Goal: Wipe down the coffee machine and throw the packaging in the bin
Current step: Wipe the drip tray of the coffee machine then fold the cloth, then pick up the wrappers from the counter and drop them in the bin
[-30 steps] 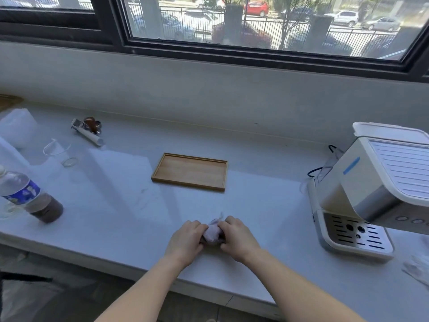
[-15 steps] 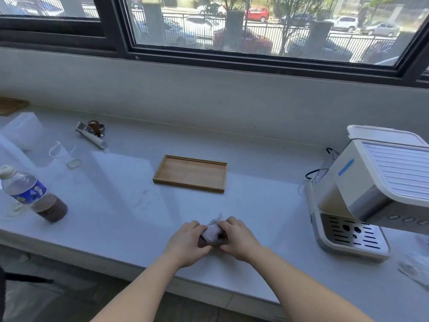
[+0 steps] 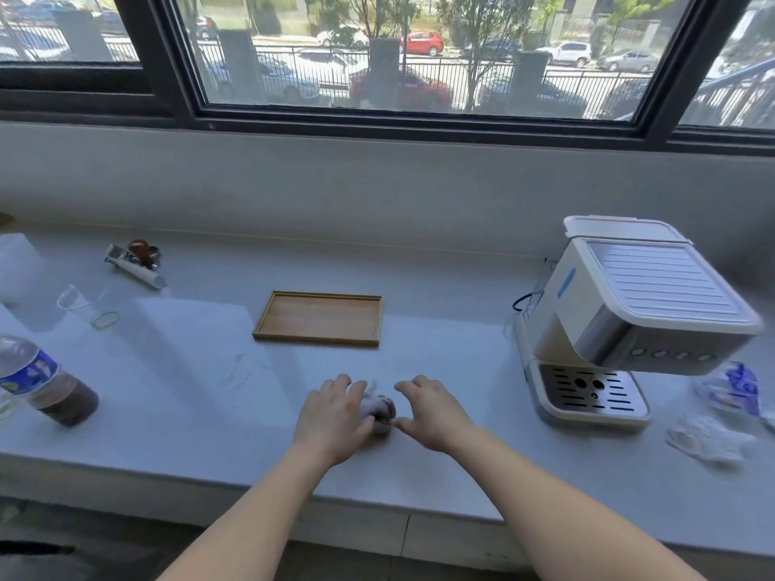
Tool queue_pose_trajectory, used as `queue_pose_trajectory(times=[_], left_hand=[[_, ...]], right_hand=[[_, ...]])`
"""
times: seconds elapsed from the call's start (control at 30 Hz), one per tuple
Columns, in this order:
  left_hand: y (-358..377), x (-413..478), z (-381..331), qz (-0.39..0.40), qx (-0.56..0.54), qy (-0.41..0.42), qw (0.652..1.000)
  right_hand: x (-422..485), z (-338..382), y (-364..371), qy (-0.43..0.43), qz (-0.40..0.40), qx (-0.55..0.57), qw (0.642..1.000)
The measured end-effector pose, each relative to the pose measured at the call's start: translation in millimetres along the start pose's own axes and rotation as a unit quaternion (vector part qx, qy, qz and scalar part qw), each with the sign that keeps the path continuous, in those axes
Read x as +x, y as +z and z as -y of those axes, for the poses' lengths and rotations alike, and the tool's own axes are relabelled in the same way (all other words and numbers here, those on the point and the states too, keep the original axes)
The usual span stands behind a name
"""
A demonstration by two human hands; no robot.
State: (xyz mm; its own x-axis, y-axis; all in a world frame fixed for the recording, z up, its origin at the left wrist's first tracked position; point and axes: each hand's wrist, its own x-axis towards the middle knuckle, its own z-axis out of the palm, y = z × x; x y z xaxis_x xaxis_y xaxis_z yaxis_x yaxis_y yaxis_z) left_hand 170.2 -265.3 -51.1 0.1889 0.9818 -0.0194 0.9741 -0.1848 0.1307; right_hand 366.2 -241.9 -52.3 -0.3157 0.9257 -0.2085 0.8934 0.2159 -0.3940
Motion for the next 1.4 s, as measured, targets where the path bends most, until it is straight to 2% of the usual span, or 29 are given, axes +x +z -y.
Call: queue_pose_trajectory(times=[0.17, 0.87, 1.4], left_hand=[[-14, 16, -37, -0.024, 0.002, 0.040, 0.999], [-23, 16, -245, -0.010, -0.007, 0.225, 0.974], [-13, -12, -418, -0.020, -0.029, 0.266, 0.963]], right_hand=[[-19, -20, -19, 0.043, -0.030, -0.023, 0.998], [-175, -163, -98, 0.213, -0.114, -0.022, 0.970], [-299, -279, -140, 0.249, -0.152, -0.009, 0.956]])
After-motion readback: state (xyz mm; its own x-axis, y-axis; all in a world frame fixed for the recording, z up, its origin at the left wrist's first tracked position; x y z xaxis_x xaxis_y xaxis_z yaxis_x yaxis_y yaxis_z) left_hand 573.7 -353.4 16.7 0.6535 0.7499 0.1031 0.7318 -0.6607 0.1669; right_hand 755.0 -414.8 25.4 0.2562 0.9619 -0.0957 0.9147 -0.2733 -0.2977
